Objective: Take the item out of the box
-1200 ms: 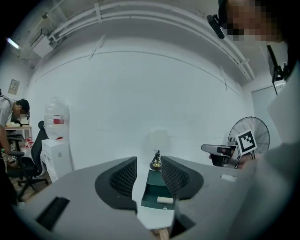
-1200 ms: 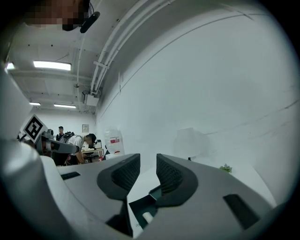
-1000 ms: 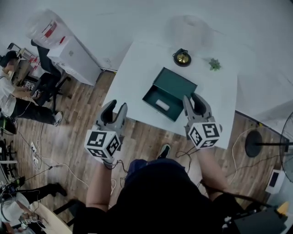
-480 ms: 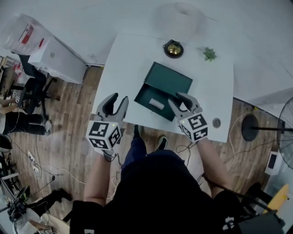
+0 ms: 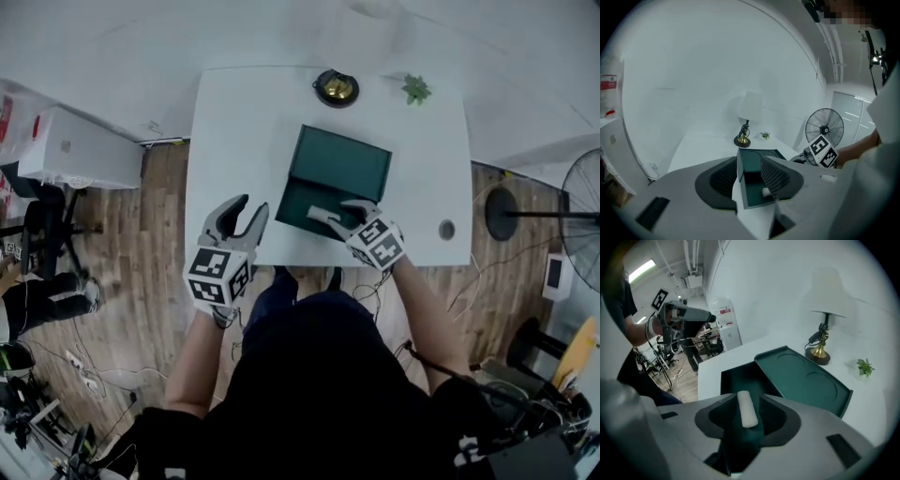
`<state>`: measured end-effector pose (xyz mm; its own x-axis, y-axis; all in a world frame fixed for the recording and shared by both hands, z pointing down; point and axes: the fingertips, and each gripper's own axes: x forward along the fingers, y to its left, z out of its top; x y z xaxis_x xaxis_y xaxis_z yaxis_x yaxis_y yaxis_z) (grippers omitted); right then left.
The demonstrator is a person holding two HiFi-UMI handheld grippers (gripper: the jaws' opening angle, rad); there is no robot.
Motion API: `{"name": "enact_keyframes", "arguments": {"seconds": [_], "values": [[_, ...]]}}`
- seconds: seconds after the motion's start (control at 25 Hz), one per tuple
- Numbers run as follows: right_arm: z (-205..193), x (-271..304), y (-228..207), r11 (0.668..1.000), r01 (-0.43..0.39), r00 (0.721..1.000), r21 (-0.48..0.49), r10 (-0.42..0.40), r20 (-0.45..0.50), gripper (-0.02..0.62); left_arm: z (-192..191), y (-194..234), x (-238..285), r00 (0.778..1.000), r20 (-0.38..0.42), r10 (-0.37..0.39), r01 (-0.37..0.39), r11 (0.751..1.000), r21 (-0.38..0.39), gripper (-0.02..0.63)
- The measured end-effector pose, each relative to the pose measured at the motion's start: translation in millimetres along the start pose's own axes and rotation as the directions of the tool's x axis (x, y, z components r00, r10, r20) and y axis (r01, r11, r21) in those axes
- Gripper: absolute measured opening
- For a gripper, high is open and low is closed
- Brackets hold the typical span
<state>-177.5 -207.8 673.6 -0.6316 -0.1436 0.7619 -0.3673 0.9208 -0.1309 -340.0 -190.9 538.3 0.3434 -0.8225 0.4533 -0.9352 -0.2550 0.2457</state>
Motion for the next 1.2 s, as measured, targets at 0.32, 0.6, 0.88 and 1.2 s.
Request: {"name": "enact_keyframes", "arguments": {"seconds": [0.32, 0.6, 0.88, 1.2], "values": [[-32.1, 47.9, 2.6, 0.994, -0.011, 0.983, -0.110, -0.010, -0.181, 0.169, -6.5, 21.5, 7.9, 0.998, -0.053, -0.030, 0.030, 1.000, -0.003, 0.156], [-45.6, 62.7, 4.6, 0.987, -0.056, 0.972, -0.148, 0.019, -0.236, 0.176, -5.8, 17.8, 11.7, 0.998, -0.054, -0.022, 0.022, 1.000, -0.004, 0.156], [-47.8, 63.9, 7.5, 0.977, -0.094, 0.967, -0.194, 0.043, -0.251, 0.134, -10.0, 12.0, 10.0, 0.998, -0.061, 0.010, -0.010, 1.000, -0.008, 0.156], [-33.2, 29.1, -2.6, 0.987, -0.020, 0.992, -0.159, 0.000, -0.127, 0.133, -9.1, -16.5, 22.5, 0.998, -0.062, -0.008, 0.007, 1.000, -0.015, 0.156]]}}
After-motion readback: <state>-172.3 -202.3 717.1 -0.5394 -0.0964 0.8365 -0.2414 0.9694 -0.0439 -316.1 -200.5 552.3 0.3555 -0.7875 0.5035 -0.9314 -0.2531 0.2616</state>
